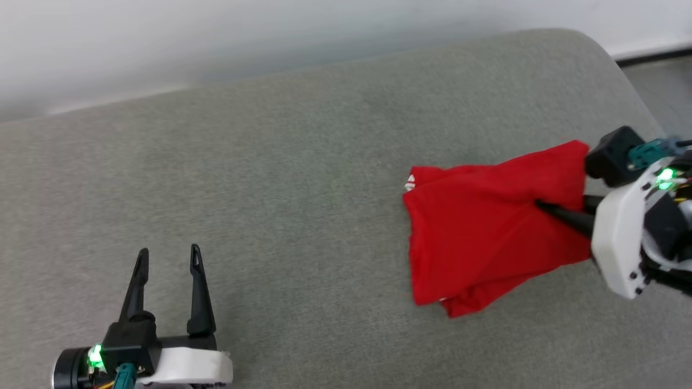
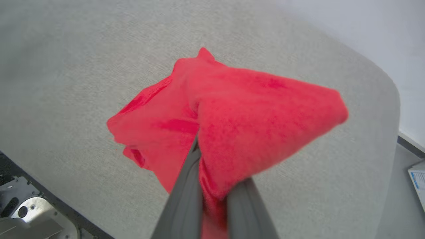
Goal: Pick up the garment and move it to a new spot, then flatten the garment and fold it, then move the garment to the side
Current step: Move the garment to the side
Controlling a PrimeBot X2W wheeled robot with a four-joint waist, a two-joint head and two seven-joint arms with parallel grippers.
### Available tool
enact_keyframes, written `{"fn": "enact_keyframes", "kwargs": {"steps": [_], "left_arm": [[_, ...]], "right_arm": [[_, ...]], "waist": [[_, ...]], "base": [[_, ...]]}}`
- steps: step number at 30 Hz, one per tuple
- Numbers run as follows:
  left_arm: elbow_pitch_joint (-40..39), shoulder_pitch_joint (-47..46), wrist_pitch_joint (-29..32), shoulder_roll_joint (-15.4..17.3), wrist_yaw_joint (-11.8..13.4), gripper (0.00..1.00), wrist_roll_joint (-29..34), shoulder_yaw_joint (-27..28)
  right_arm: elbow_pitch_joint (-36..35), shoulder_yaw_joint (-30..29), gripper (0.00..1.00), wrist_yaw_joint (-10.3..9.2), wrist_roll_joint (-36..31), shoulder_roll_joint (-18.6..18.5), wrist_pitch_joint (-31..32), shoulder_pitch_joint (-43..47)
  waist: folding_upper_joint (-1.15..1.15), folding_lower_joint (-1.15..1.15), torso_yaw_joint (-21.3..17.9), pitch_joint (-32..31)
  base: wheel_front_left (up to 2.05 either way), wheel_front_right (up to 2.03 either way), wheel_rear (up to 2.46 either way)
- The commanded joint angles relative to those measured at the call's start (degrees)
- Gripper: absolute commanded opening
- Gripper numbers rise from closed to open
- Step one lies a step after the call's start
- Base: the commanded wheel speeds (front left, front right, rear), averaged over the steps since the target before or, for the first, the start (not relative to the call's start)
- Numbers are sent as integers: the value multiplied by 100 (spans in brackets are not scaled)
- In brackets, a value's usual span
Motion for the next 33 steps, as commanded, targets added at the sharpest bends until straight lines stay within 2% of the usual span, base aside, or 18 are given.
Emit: {"fn": "enact_keyframes", "kwargs": {"steps": [1,5,14,23,27,28,29,33], "left_arm": [[-1,-79,-11,5,-24,100,17,4],[-111,-252,-12,75,-76,100,123,25],[-399,-635,-12,276,-149,100,255,-9],[-652,-821,-12,410,-121,100,273,-8],[-640,-846,-12,428,-90,100,268,-31],[-617,-833,-12,422,-80,100,258,-39],[-595,-817,-12,407,-73,100,244,-47],[-489,-734,-12,340,-51,100,207,-123]], "right_arm": [[45,-31,0,-4,-30,-14,-46,-136],[528,-156,0,-7,-310,-282,-223,-302],[2245,-338,0,-6,-973,-479,-616,-966],[3898,-982,0,-6,-1262,-151,-1134,-1436],[4478,-1217,0,-6,-1402,201,-1388,-1453],[4603,-1258,84,-6,-1500,284,-1481,-1469],[4750,-1339,100,-6,-1572,340,-1573,-1507],[5242,-1659,100,-5,-2172,444,-2355,-1715]], "waist": [[0,0,-261,281],[0,0,-407,631],[0,0,-391,1467],[0,0,-338,1993],[0,0,-331,1984],[0,0,-327,1939],[0,0,-318,1885],[0,0,-218,1575]], "base": [[0,0,0],[0,0,0],[0,0,0],[0,0,0],[0,0,0],[0,0,0],[0,0,0],[0,0,0]]}}
